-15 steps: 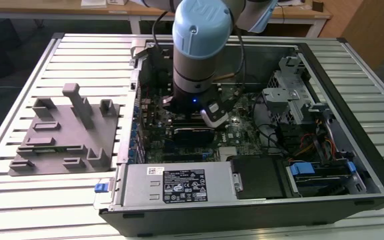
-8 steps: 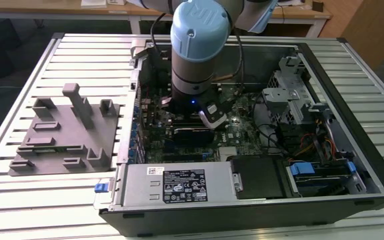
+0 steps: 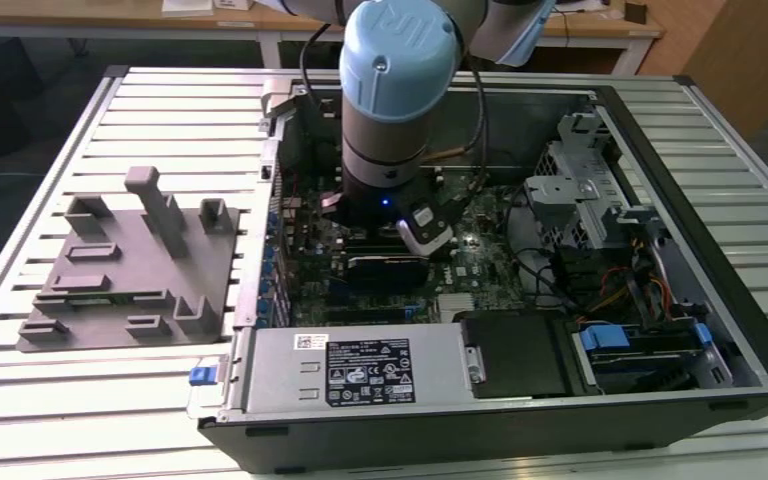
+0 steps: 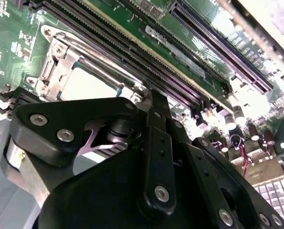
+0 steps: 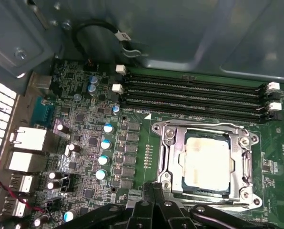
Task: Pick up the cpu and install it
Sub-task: 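Install the second cpu locking lever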
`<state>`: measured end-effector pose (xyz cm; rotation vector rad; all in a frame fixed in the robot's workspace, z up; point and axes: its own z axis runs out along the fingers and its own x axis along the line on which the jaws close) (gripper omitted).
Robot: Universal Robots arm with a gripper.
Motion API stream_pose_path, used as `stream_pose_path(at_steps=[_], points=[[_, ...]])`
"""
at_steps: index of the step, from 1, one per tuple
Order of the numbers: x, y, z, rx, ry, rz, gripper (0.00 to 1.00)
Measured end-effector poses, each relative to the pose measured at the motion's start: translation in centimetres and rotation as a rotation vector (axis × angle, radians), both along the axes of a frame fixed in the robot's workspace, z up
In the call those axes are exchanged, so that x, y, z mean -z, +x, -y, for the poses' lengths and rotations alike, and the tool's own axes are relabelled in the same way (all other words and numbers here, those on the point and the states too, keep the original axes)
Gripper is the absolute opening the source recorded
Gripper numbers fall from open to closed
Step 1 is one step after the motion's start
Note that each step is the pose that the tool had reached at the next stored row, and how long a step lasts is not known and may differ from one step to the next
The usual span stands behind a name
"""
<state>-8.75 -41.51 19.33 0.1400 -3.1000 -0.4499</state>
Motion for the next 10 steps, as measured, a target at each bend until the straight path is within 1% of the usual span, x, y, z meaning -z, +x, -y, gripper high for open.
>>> stream_pose_path(at_steps=[10], points=[[-1.42,0.0,0.01,0.000,-0.0005,-0.0001,0.11]])
